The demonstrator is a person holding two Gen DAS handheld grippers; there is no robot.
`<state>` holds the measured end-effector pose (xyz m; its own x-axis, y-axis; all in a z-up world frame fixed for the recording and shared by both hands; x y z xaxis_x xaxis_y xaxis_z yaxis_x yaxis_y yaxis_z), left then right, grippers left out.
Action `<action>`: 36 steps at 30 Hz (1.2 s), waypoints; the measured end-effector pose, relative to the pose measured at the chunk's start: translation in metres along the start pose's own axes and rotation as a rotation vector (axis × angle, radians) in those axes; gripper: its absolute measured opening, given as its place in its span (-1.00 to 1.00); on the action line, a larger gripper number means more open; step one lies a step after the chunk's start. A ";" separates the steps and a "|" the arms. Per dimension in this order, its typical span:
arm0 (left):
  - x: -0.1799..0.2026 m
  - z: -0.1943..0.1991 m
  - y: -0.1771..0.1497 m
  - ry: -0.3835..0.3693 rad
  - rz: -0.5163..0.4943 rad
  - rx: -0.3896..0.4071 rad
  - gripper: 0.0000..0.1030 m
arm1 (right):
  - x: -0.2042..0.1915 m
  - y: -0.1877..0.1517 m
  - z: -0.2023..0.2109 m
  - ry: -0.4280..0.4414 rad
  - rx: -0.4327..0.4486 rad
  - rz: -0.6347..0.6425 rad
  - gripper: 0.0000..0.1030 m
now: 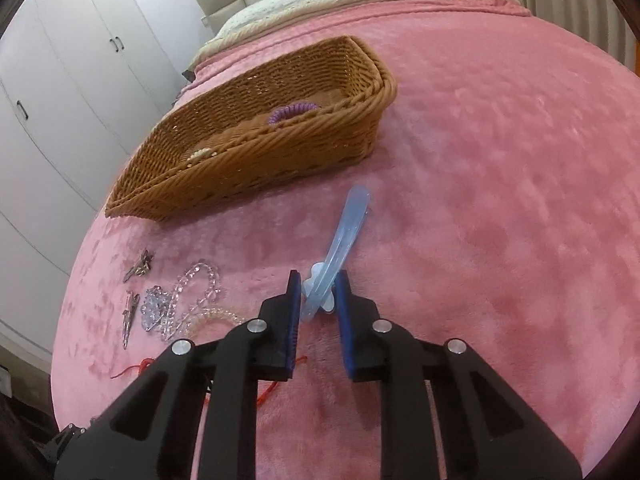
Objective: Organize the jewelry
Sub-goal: 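Grasp the black watch with the left tool while the right grasps the blue clip, then carry the watch and blue clip into the basket and release both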
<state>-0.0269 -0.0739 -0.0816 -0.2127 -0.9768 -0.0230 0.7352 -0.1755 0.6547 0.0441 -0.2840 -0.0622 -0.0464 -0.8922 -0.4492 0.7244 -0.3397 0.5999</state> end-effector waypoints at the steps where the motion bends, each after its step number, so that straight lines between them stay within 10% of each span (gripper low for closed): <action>1: 0.000 0.000 0.000 -0.003 0.002 0.000 -0.58 | 0.000 0.000 0.001 -0.001 0.002 0.004 -0.70; 24: -0.014 0.011 0.018 -0.075 0.154 0.098 -0.81 | -0.029 -0.001 0.051 -0.003 0.165 0.243 -0.70; 36: -0.008 0.038 0.121 -0.098 0.165 0.273 -0.81 | -0.060 0.059 0.085 0.006 0.289 0.355 -0.70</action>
<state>0.0395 -0.0823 0.0266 -0.1756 -0.9707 0.1638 0.5684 0.0359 0.8220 0.0306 -0.2754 0.0567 0.1746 -0.9670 -0.1856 0.4734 -0.0829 0.8769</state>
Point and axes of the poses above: each gripper's, at about its wrist camera, not at the fingertips, and z roughly against the way its jaws point, x to its right, y to its top, the point moved 4 cm from there along -z, roughly the way its jaws point, and after that the axes turned 9 degrees about y, right-handed, at the moved point
